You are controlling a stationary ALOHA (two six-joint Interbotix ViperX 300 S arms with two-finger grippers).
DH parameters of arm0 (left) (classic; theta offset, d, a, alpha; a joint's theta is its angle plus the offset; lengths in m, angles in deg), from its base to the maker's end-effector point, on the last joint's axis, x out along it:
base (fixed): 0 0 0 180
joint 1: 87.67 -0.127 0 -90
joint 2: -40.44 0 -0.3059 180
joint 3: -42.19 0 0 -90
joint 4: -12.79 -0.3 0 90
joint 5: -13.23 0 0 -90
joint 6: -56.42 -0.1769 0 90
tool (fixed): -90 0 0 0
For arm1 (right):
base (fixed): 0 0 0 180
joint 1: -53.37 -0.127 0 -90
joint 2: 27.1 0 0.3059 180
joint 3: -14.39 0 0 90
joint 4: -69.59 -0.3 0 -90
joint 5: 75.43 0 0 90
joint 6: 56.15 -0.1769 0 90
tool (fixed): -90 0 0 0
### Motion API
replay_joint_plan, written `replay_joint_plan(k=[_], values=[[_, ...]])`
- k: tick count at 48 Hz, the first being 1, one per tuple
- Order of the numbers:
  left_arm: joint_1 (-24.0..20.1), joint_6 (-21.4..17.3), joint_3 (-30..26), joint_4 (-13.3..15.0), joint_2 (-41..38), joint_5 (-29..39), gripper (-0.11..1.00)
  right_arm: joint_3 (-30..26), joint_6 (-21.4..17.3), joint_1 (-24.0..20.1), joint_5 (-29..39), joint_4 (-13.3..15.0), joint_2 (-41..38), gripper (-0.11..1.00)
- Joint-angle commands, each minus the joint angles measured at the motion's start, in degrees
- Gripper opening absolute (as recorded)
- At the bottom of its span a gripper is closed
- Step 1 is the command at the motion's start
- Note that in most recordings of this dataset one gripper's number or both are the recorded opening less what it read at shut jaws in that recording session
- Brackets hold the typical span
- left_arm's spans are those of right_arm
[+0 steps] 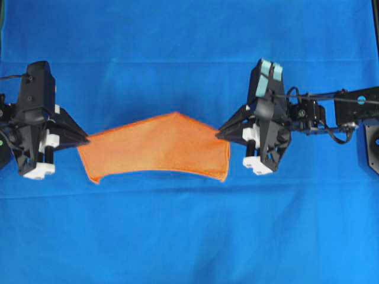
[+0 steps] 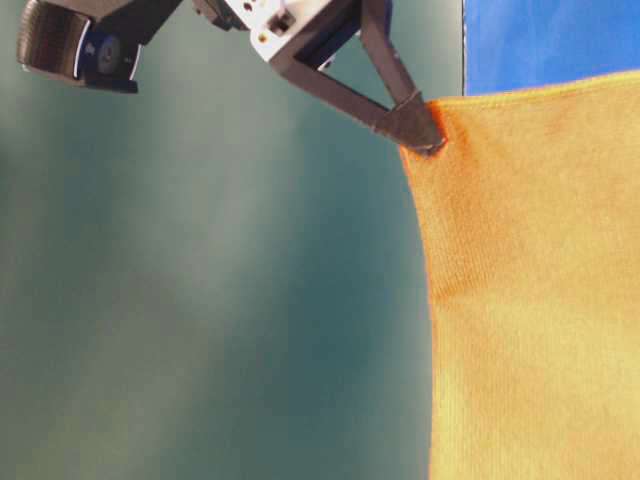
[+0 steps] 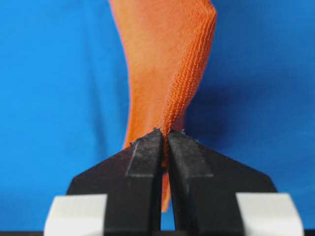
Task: Fold the orange towel.
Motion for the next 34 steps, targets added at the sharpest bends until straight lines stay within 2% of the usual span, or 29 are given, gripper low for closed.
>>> replay_joint_plan(k=[1, 11, 18, 26, 34], values=[[2.2, -0.4, -1.7, -0.2, -0.9, -4.2, 0.01, -1.3, 0.1, 3.3, -0.4, 1.6, 1.2, 0.02], [6.4, -1.7, -4.7, -0.2, -7.5, -14.0, 0.01, -3.3, 0.1, 12.6, -0.4, 6.7, -0.2, 0.02], [7.5, -5.3, -10.1, -0.2, -14.9, -17.3, 0.01, -6.8, 0.2, 17.2, -0.2, 10.8, -2.6, 0.02], [8.2, -10.9, -18.4, -0.2, -23.3, -18.5, 0.01, -10.8, 0.2, 19.8, 0.0, 13.8, -5.6, 0.02], [8.7, -14.5, -25.8, -0.2, -30.1, -18.5, 0.01, -14.4, 0.2, 20.9, 0.0, 16.2, -8.0, 0.02]])
